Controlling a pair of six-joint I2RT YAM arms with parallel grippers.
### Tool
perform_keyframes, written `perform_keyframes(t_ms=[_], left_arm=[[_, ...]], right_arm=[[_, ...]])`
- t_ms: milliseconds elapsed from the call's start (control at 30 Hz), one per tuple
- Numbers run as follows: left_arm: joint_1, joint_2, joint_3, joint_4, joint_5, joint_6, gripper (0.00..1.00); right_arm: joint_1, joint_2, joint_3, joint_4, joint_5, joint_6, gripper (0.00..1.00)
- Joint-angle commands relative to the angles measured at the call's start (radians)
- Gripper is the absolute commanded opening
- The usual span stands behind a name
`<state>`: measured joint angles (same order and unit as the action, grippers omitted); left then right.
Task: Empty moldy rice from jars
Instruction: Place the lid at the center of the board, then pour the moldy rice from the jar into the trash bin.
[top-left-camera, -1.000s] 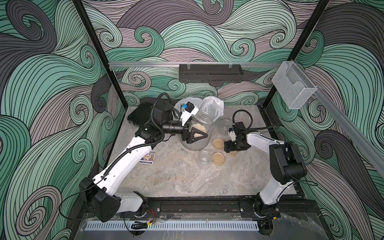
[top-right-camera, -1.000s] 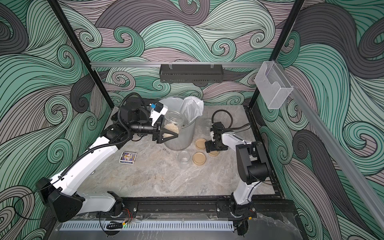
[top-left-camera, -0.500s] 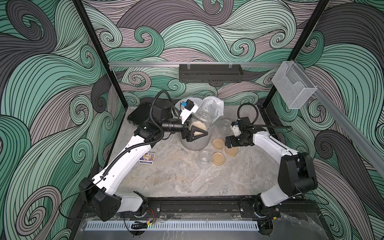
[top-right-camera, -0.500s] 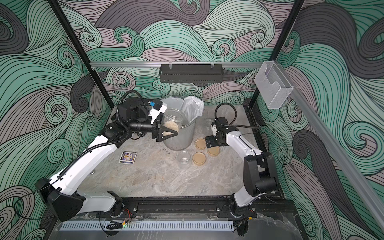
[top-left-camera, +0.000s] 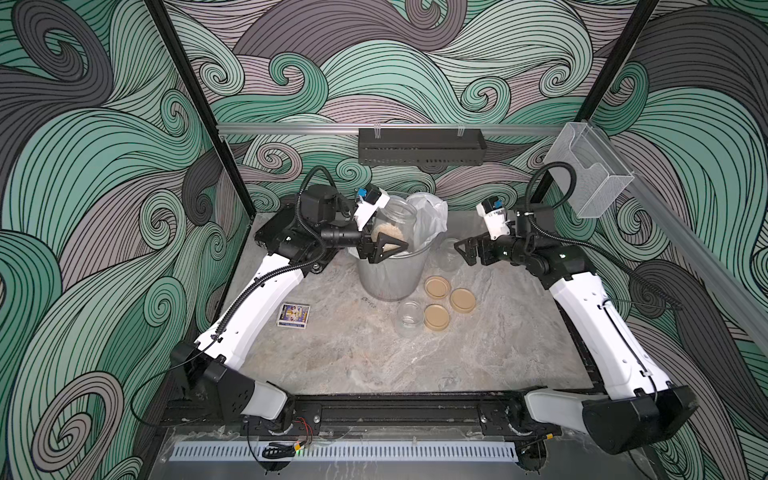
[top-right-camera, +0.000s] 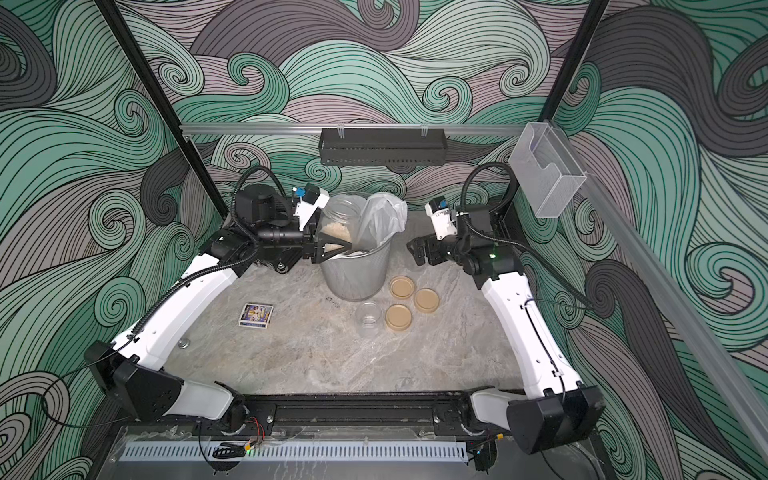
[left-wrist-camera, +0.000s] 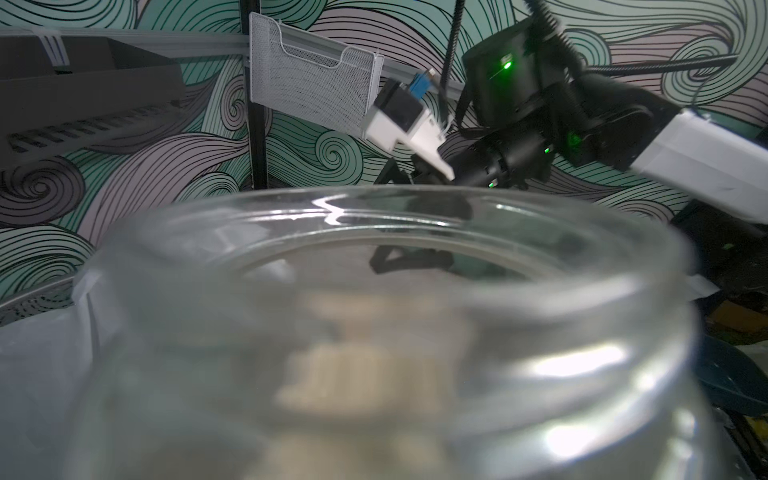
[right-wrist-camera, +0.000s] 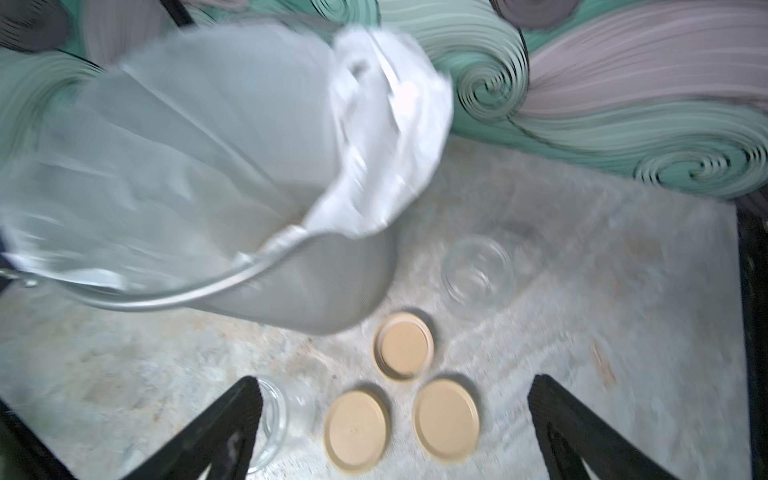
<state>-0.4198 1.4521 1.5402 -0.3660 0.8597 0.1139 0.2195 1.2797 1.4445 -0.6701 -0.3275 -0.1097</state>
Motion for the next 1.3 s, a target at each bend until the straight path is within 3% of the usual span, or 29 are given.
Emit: perform_keyframes(t_ms=[0, 167, 333, 733, 1267], left_arm=[[0.02, 0.031, 0.072, 0.001, -0.036, 0.098, 0.36], [0.026, 0.071, 0.107, -0.015, -0.063, 0.134, 0.36], [0.027, 0.084, 0.106, -0.002, -0.047, 0.122, 0.36], [0.021, 0.095, 0.094, 0.019, -0.011, 0.095, 0.36], [-0.007, 0.083, 0.067, -0.012, 0.008, 0.116, 0.36]], right_arm=[[-0.001, 0.024, 0.102, 0.092, -0.247, -0.046, 0.99], [0.002, 0.14, 0.304, 0.104, -0.521, -0.061, 0.97], [0.032, 0.224, 0.414, 0.105, -0.68, -0.075, 0.91], [0.171, 0.32, 0.493, -0.008, -0.664, -0.179, 0.73], [0.253, 0.364, 0.521, -0.129, -0.506, -0.312, 0.7]])
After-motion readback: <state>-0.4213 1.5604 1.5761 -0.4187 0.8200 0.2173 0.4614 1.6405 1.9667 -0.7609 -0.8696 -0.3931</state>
